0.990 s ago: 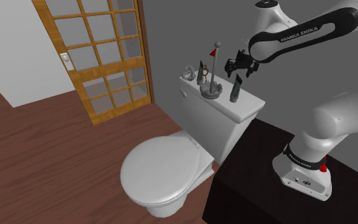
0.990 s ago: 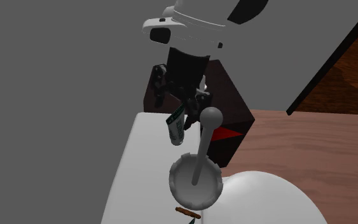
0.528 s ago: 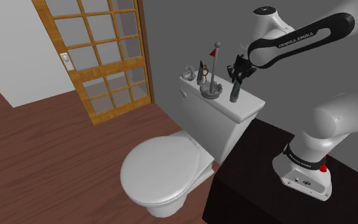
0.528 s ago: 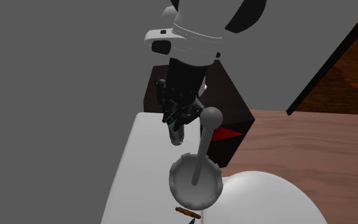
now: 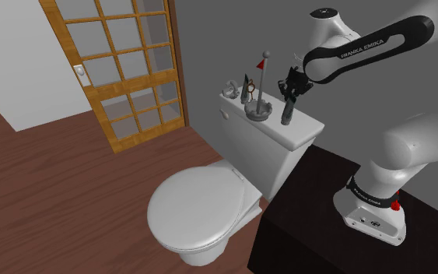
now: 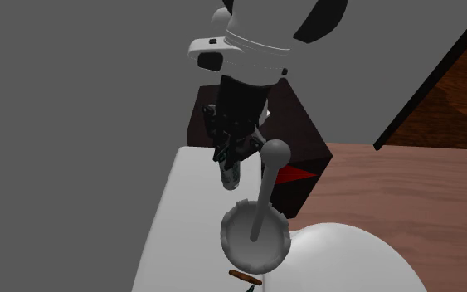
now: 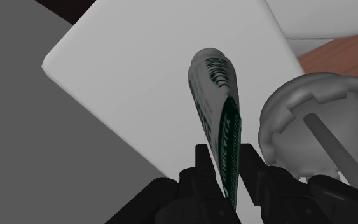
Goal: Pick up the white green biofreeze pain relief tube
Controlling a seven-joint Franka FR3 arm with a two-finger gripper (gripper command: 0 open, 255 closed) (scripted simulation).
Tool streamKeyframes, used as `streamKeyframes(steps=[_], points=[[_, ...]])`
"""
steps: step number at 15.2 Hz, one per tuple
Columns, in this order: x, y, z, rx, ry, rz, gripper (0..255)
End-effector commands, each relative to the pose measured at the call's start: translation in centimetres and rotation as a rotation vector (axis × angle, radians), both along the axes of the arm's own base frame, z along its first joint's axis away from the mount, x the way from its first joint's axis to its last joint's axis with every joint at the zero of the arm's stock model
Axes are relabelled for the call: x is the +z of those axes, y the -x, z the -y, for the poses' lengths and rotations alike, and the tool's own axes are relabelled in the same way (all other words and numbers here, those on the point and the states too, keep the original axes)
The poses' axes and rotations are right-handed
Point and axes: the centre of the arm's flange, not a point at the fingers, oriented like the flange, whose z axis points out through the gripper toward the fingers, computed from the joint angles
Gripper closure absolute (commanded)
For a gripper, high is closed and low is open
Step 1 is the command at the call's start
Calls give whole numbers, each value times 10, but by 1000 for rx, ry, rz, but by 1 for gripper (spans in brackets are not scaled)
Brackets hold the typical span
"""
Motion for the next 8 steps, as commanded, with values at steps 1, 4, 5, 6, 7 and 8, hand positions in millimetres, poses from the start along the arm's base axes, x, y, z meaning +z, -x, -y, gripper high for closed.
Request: streamKeyframes(steps=[1,4,5,6,7,8], points=[[5,0,0,0,0,-1,255],[21,0,0,0,0,-1,255],[26,0,0,0,0,-1,255],[31,0,0,0,0,-1,255],[37,0,0,0,0,-1,255],[42,0,0,0,0,-1,255]])
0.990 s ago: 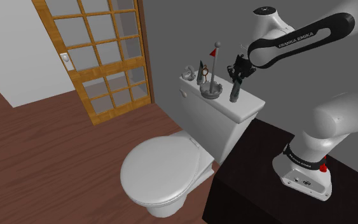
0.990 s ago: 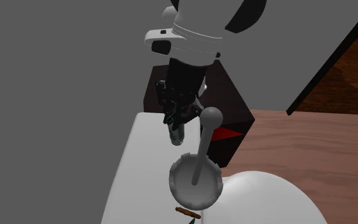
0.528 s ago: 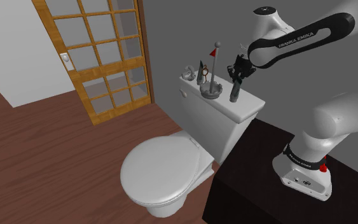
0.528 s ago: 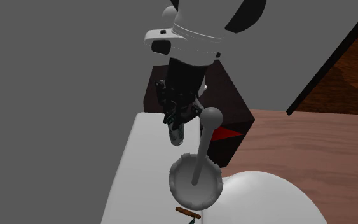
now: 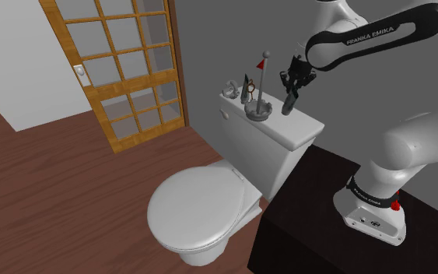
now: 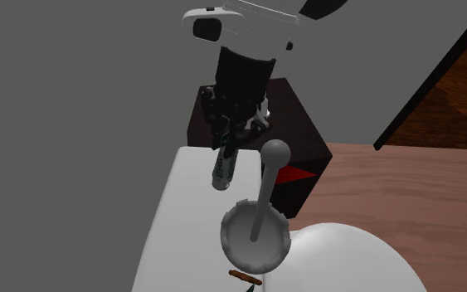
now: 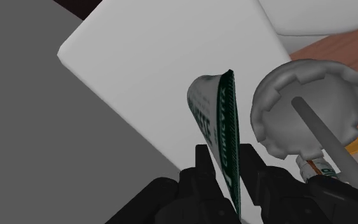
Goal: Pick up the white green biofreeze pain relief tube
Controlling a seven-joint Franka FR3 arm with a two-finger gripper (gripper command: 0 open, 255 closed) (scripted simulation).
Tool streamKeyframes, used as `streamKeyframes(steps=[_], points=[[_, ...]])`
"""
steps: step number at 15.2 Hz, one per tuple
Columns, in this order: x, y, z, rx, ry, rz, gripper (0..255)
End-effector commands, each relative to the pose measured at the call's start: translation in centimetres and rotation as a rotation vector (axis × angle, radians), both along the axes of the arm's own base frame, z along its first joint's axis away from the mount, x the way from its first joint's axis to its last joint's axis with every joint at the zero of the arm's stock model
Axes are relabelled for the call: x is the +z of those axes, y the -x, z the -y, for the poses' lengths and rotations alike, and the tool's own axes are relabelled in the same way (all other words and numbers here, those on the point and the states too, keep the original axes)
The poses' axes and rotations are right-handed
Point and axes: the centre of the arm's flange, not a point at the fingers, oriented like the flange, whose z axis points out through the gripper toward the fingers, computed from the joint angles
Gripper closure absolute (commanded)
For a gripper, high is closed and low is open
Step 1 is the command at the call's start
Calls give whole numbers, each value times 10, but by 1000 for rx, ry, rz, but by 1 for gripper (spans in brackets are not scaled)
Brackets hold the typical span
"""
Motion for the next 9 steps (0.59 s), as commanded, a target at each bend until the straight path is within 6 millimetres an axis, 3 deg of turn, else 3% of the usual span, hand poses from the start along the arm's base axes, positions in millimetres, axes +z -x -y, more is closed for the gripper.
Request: streamKeyframes(steps=[1,7,9], points=[[10,0,0,0,0,0,255],[42,0,0,0,0,0,255],[43,0,0,0,0,0,255]])
